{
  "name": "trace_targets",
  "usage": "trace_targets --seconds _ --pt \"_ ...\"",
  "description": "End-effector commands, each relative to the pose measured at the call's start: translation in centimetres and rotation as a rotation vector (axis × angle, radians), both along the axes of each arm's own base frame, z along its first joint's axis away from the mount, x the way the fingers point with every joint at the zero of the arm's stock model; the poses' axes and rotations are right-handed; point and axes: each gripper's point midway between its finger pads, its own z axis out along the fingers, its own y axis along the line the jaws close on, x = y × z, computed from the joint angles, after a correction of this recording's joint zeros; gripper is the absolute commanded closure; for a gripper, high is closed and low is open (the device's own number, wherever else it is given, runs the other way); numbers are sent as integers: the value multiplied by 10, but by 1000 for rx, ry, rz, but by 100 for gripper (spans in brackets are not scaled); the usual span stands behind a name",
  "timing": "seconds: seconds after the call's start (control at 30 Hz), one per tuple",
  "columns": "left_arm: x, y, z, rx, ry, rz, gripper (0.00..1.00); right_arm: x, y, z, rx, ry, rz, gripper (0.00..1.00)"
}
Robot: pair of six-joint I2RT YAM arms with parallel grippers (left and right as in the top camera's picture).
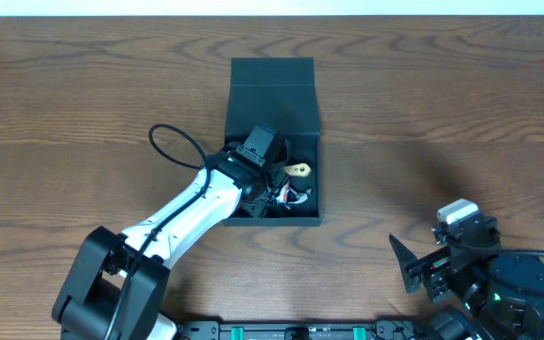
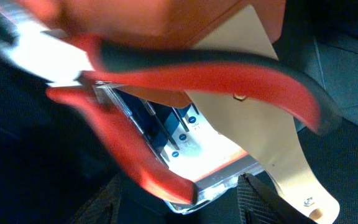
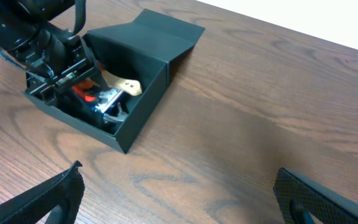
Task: Pack container
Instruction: 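Withdraw the left gripper from the box and raise both arms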
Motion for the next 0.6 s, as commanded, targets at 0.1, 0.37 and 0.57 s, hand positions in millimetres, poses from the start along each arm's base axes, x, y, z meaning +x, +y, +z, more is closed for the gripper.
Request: trace_targets --seconds 0.1,0.37,0.57 --pt "9 -1 50 -59 -141 -9 41 1 -3 1 8 -4 -25 1" --pt "12 20 150 -28 -535 -191 9 1 -3 1 8 -4 -25 1" --pt "-4 45 220 78 -852 -410 1 1 -3 1 8 -4 -25 1"
